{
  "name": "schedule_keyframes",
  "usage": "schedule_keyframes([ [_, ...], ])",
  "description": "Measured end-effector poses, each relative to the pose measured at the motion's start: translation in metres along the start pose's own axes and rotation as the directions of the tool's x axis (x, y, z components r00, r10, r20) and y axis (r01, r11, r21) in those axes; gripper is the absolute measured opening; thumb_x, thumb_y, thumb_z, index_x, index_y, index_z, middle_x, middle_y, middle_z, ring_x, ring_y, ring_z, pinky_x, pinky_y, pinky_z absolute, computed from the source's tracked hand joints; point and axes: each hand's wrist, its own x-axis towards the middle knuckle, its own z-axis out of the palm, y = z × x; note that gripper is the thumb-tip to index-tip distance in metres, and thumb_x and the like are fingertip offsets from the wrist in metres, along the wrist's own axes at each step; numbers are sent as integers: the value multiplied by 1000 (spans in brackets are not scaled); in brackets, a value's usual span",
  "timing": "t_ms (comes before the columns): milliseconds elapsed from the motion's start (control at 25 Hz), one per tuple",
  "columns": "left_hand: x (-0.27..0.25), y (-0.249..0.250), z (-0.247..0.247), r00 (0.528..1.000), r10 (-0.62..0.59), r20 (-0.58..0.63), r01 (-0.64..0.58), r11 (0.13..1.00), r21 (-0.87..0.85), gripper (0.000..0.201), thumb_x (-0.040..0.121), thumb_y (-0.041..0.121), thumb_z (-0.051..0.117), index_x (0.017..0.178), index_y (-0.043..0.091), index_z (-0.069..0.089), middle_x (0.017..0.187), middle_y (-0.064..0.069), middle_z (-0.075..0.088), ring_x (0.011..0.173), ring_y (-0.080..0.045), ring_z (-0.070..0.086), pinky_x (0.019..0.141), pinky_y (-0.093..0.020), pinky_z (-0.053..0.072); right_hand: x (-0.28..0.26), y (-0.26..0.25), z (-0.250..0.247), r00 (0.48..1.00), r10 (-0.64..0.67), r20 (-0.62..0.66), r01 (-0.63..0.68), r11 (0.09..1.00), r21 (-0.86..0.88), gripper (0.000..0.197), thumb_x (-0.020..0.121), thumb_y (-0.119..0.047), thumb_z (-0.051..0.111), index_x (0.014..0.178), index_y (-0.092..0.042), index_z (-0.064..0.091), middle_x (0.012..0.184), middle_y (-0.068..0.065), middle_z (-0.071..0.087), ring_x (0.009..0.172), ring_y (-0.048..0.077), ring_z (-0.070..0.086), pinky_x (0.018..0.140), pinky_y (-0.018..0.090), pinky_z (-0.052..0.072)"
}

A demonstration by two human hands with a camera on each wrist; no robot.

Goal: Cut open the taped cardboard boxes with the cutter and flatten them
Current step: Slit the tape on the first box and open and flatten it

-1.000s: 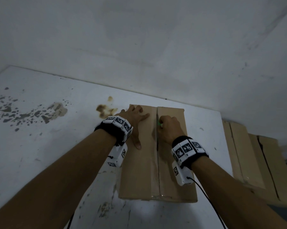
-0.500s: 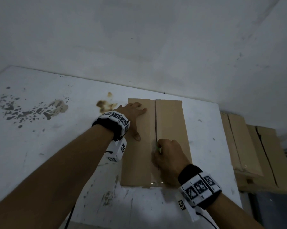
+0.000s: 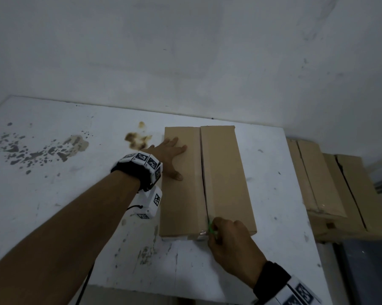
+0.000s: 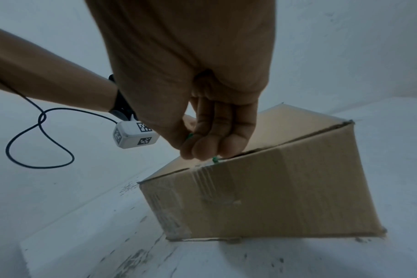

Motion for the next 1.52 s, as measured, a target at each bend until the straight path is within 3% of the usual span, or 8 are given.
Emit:
schedule_keyframes([
  [440, -1, 1, 3, 999, -3, 40, 5, 998, -56, 115, 80, 59, 73, 158, 31, -6, 164, -3, -22, 152, -28, -17, 123, -53, 7, -20, -6, -2, 999, 17, 41, -13, 995, -98, 11, 99, -24, 48, 105, -19, 57, 76, -9, 44, 66, 8, 38, 57, 17, 29],
  [640, 2, -2, 4, 999, 12, 49, -8, 997, -74, 117, 79, 60, 74, 158, 32, -8, 164, -3, -23, 151, -28, -19, 123, -52, 4, -26, -10, -6, 999, 22, 50, -17, 996, -92, 11, 97, -24, 51, 101, -18, 59, 73, -10, 46, 57, 0, 39, 57, 8, 31],
  [720, 4, -3, 4, 998, 6, 58, -2, 997, -80, 118, 78, 60, 74, 158, 33, -9, 164, -3, -24, 151, -29, -19, 123, -55, 5, -26, -11, -10, 998, 25, 58, -20, 996, -92, 10, 97, -25, 51, 99, -19, 59, 73, -9, 47, 57, 0, 39, 58, 13, 32],
  [800, 5, -3, 2, 998, 1, 66, 5, 997, -80, 120, 77, 61, 75, 157, 33, -10, 164, -3, -24, 151, -30, -19, 122, -57, 6, -25, -14, -15, 996, 42, 75, -34, 994, -104, 11, 97, -26, 50, 102, -19, 58, 76, -7, 47, 63, 4, 40, 65, 24, 34],
  [1000, -1, 0, -2, 996, 4, 84, 7, 992, -124, 120, 77, 57, 77, 158, 33, -9, 163, -1, -25, 151, -28, -20, 123, -56, 6, -24, -21, -28, 991, 41, 124, -27, 994, -108, 17, 99, -23, 49, 112, -17, 57, 77, -12, 39, 84, 10, 37, 69, 21, 32],
  [1160, -7, 4, -6, 996, -14, 84, 30, 980, -196, 121, 75, 50, 82, 159, 33, -4, 164, 1, -23, 151, -26, -20, 123, -55, 7, -26, -27, -36, 983, 51, 175, -35, 995, -93, 13, 98, -20, 51, 109, -20, 57, 74, -19, 33, 74, 0, 38, 60, 4, 30],
  [1360, -12, 10, -10, 996, -35, 78, 53, 968, -246, 120, 75, 46, 84, 159, 31, 0, 165, 1, -21, 151, -26, -19, 123, -53, 7, -12, -24, -62, 964, 82, 252, -72, 996, -49, 4, 87, -22, 61, 89, -20, 63, 76, -9, 54, 76, 7, 53, 60, 16, 38],
  [1520, -16, 12, -12, 999, -45, -2, 43, 962, -269, 115, 74, 58, 80, 159, 30, 7, 167, -1, -11, 153, -26, -9, 123, -50, 13, 21, -11, -96, 991, 18, 132, -39, 986, 159, 13, 89, -22, 65, 79, -14, 69, 52, -10, 58, 48, 5, 55, 52, 19, 42],
])
